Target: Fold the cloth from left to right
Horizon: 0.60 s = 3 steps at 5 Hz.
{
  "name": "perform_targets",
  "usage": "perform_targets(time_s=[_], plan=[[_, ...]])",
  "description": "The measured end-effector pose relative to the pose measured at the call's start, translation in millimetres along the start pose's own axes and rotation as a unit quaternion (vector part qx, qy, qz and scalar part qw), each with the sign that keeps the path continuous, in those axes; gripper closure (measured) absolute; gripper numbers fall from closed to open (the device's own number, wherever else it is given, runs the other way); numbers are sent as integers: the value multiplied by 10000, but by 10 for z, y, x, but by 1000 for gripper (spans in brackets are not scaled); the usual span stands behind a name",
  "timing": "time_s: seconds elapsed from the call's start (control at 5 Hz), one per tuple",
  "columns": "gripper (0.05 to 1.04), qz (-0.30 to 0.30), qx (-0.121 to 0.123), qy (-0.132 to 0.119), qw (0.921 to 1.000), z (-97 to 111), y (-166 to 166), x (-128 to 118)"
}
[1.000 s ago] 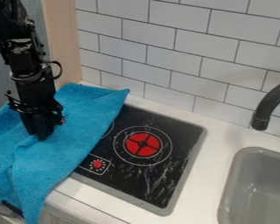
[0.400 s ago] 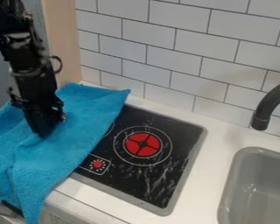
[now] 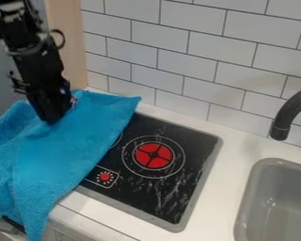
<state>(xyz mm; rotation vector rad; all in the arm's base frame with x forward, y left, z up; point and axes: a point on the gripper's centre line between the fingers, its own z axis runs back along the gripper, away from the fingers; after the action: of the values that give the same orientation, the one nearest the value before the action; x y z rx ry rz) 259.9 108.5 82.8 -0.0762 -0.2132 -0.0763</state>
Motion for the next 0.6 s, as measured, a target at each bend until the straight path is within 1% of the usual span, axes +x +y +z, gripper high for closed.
perform_targets(time_s=[0.2, 0.4, 0.6], plan=[[1032, -280, -315, -36, 9991, -32, -348, 144], [1032, -380, -660, -48, 9971, -88, -674, 205], [1032, -521, -852, -101, 9949, -126, -1003, 288]])
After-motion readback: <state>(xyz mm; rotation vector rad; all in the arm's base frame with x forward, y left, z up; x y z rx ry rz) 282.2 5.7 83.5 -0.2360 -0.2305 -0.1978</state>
